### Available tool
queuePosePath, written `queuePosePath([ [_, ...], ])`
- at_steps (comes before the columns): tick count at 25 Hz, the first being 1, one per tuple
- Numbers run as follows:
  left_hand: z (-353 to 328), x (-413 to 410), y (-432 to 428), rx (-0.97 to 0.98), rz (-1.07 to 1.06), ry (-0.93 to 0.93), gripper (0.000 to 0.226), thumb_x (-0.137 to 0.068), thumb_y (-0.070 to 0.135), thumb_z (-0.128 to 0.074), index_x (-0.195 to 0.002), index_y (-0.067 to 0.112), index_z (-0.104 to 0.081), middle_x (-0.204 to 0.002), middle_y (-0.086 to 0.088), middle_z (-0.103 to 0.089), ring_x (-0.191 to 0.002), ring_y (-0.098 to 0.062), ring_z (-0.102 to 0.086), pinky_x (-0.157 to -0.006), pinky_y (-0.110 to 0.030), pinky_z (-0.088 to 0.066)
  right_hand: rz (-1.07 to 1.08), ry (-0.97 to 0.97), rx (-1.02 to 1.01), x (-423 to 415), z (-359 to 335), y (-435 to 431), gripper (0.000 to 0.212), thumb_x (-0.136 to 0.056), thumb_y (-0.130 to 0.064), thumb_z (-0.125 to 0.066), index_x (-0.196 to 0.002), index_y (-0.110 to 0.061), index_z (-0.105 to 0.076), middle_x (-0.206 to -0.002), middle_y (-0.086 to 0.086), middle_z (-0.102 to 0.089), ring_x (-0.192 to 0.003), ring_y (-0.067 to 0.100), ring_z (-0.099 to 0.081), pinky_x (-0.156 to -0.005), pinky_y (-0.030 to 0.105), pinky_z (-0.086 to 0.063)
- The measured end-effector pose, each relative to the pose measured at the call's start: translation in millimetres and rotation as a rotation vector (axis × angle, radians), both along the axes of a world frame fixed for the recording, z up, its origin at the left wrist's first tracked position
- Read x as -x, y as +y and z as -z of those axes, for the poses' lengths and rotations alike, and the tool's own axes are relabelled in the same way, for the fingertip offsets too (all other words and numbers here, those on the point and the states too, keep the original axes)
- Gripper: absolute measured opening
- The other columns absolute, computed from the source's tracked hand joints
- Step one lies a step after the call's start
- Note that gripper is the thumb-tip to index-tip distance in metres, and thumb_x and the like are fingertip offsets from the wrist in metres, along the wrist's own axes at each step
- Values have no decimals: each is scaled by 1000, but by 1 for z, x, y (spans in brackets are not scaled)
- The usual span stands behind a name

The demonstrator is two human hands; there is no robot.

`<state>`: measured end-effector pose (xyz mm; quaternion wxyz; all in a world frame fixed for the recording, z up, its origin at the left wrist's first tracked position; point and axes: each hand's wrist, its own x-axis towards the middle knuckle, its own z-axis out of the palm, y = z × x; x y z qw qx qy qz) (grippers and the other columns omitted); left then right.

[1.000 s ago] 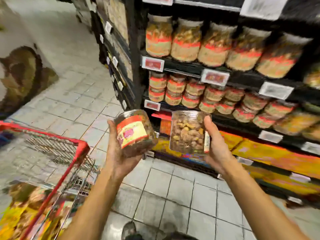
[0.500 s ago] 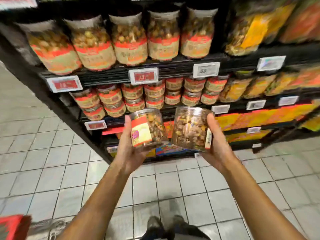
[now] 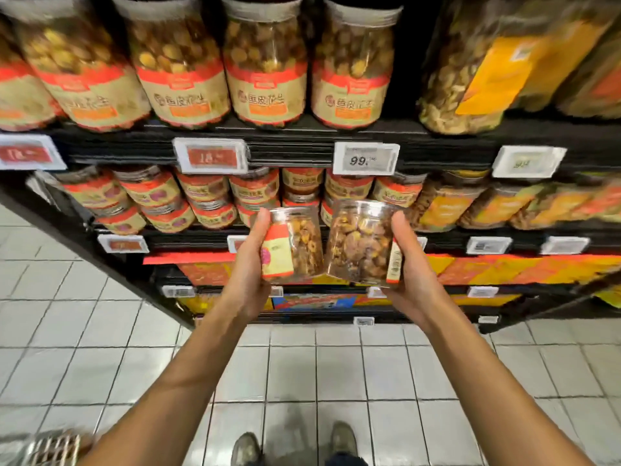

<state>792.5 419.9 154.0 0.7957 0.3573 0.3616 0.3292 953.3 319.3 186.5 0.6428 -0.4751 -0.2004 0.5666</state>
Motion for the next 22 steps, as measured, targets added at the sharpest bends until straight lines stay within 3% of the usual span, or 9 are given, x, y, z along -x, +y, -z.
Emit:
queuePosePath([
  [2,16,-22,1,-81,-208,0,39,-65,53,-61,-82,19,-71,-73,5,-73,-65,-8,-69,-58,-21,-54,-26,-62,4,-18,7,14,46,-71,-49,-52,-102,-19,-66,-91,0,-75,-84,12,-71,-67,23,-56],
  [4,37,-41,2,-212,-389,73,35,-72,48,-67,-92,20,-62,-76,8,-70,-68,-11,-66,-63,-27,-53,-16,-97,5,-29,25,26,49,-66,-50,-56,-103,-20,-66,-93,-1,-75,-87,12,-71,-72,26,-57],
  [8,79,-64,19,-460,-604,207,43,-64,55,-63,-93,26,-52,-68,17,-60,-54,-2,-52,-48,-18,-44,19,-150,23,-41,73,43,84,-49,-65,-70,-119,-19,-61,-107,0,-72,-101,16,-68,-87,33,-55],
  [10,98,-76,34,-607,-660,276,46,-65,54,-63,-102,30,-49,-87,14,-60,-71,-2,-57,-66,-19,-46,33,-141,-3,-45,96,49,89,-39,-72,-77,-111,-22,-65,-106,0,-72,-99,16,-68,-84,33,-56],
  [12,115,-88,44,-755,-682,342,57,-68,51,-63,-116,25,-46,-104,13,-57,-92,8,-56,-84,-12,-42,33,-142,-48,-49,113,53,72,-46,-69,-76,-103,-25,-68,-103,-1,-73,-99,16,-68,-81,31,-57],
  [14,129,-98,50,-811,-692,381,71,-68,50,-64,-123,11,-43,-109,12,-53,-97,12,-53,-88,-7,-38,23,-146,-61,-54,123,55,73,-45,-70,-75,-103,-27,-66,-103,-2,-73,-99,16,-69,-81,32,-57],
  [17,136,-111,61,-798,-713,437,83,-66,57,-61,-128,6,-40,-111,7,-54,-97,6,-53,-87,-6,-39,9,-140,-102,-60,130,52,66,-46,-71,-74,-99,-32,-69,-104,-5,-73,-100,14,-68,-83,33,-56],
  [22,132,-112,73,-837,-652,570,87,-73,55,-64,-135,4,-32,-129,-10,-52,-116,-19,-53,-100,-32,-43,-9,-145,-136,-64,131,44,65,-39,-73,-70,-94,-39,-70,-105,-8,-72,-101,12,-67,-85,31,-55],
])
